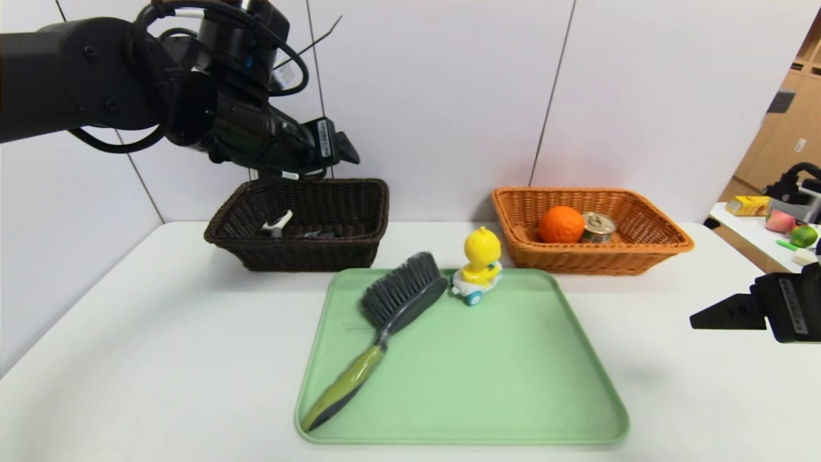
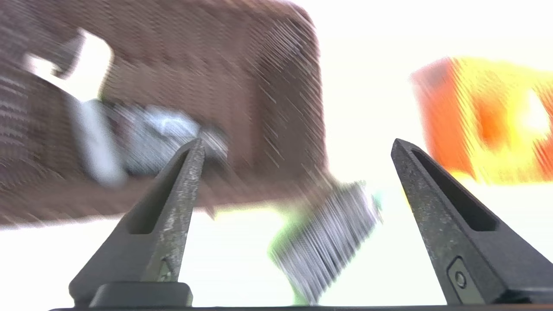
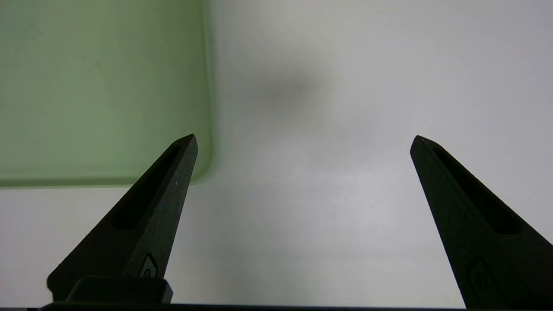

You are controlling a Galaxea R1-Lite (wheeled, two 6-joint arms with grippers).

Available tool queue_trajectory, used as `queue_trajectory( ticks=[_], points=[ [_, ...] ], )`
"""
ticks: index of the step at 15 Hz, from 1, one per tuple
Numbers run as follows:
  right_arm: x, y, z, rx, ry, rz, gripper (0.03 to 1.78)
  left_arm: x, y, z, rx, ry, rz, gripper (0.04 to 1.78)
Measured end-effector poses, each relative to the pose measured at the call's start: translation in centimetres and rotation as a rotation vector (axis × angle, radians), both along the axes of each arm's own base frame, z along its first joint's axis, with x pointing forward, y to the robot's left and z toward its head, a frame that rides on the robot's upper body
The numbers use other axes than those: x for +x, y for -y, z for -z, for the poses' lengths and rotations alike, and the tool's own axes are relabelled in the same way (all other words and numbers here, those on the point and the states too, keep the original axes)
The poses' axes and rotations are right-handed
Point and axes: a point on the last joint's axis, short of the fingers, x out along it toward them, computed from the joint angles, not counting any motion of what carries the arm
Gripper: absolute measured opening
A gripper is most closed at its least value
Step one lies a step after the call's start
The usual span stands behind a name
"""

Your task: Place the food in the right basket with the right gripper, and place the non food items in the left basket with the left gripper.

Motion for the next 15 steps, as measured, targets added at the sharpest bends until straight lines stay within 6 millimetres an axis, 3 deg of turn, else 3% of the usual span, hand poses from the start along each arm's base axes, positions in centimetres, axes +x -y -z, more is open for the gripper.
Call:
queue_trajectory(
  ticks=[4, 8, 10, 15],
  points=[
    [0.3, 0.0, 0.6, 0.007, 0.022, 0.004, 1.7, -3.2, 2.6, 2.5, -0.067, 0.074, 0.231, 1.61],
    [0.2, 0.1, 1.1, 0.009, 0.015, 0.011, 1.7, -2.4, 4.8, 3.5, -0.185, 0.206, 0.095, 1.65],
    [0.2, 0.1, 1.1, 0.008, 0.018, 0.011, 1.7, -2.5, 5.7, 5.0, -0.176, 0.213, 0.09, 1.66],
    [0.3, 0.1, 1.0, 0.012, 0.028, 0.008, 1.7, -3.9, 7.5, 9.1, -0.034, 0.292, 0.321, 1.67]
  ],
)
